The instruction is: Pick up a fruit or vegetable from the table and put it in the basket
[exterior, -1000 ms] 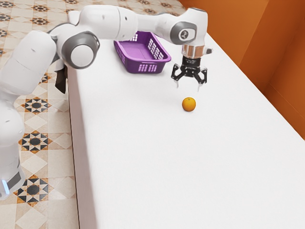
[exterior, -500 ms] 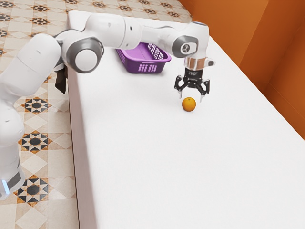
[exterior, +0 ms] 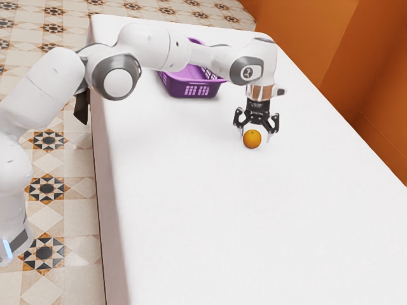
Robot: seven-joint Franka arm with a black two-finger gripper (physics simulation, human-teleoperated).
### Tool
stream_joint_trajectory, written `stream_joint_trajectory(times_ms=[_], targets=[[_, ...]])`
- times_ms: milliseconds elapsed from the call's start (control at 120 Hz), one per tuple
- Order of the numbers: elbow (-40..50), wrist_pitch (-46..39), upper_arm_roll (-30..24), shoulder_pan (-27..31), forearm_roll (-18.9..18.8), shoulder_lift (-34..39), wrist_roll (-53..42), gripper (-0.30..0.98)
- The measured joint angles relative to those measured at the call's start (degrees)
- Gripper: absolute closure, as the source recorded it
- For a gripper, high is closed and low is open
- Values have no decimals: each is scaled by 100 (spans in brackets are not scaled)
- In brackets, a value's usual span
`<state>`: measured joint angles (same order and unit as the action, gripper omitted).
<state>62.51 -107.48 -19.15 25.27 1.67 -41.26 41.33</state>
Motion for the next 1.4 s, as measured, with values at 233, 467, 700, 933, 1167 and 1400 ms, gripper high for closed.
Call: stream_joint_trajectory(times_ms=[233, 467, 700, 933, 1167, 1400], targets=[[-14, -42, -89, 123, -2, -130, -53, 0], [-20, -117, -131, 154, -9, -155, -80, 21], [-1, -153, -124, 121, -33, -24, -66, 33], [1022, -155, 534, 381, -21, 2019, 55, 32], [1188, -110, 596, 2266, 3, 2281, 161, 32], [-487, -145, 579, 2790, -9, 800, 237, 32]])
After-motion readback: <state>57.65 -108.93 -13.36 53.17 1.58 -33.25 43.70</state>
